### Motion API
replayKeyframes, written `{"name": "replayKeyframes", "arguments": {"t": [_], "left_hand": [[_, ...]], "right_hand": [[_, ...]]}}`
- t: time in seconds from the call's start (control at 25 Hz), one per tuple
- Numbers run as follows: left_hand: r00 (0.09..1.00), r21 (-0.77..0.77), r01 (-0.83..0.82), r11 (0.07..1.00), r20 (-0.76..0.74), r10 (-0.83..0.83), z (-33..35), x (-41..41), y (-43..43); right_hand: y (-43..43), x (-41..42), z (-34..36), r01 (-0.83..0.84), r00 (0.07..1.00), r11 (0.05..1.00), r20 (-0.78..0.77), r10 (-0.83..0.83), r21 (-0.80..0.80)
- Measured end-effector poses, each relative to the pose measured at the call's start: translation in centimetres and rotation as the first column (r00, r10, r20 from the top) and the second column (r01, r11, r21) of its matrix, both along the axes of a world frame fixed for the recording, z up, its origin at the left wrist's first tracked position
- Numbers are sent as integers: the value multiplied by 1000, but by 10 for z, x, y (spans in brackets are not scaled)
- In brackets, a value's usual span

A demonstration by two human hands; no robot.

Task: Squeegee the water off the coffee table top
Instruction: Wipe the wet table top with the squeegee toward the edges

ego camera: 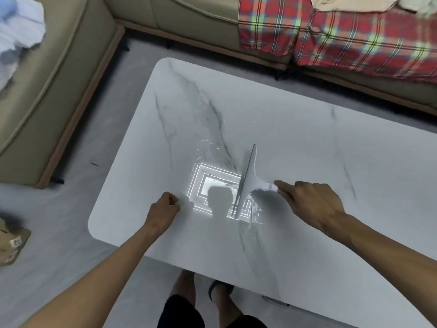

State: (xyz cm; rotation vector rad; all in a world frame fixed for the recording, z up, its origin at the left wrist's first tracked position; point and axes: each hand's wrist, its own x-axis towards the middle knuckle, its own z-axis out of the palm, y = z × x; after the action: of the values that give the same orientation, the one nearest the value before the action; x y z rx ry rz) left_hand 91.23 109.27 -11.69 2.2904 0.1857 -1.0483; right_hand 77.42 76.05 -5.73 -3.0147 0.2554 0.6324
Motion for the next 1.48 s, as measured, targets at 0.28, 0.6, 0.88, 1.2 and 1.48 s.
{"name": "replayKeyframes", "arguments": {"t": [0.28, 0.6, 0.88, 1.2, 1.48], "left_hand": [[986, 22, 120, 993, 110, -122, -38, 84, -15], [942, -6, 335, 942, -16, -336, -91, 153, -39], [937, 5, 240, 971, -261, -231, -88, 170, -54], [917, 75, 287, 955, -308, -251, -70, 183, -66], [950, 135, 290, 948, -163, -267, -69, 157, -60]], "right_hand": [[-1, 167, -31, 455, 874, 804, -22, -485, 383], [-2, 356, -79, 550, 790, 742, 51, -611, 382], [12, 240, -78, 447, 886, 866, 25, -464, 222], [-9, 136, -21, 479, 874, 873, -139, -465, 89], [-61, 251, -53, 570, 801, 767, 7, -599, 295]]}}
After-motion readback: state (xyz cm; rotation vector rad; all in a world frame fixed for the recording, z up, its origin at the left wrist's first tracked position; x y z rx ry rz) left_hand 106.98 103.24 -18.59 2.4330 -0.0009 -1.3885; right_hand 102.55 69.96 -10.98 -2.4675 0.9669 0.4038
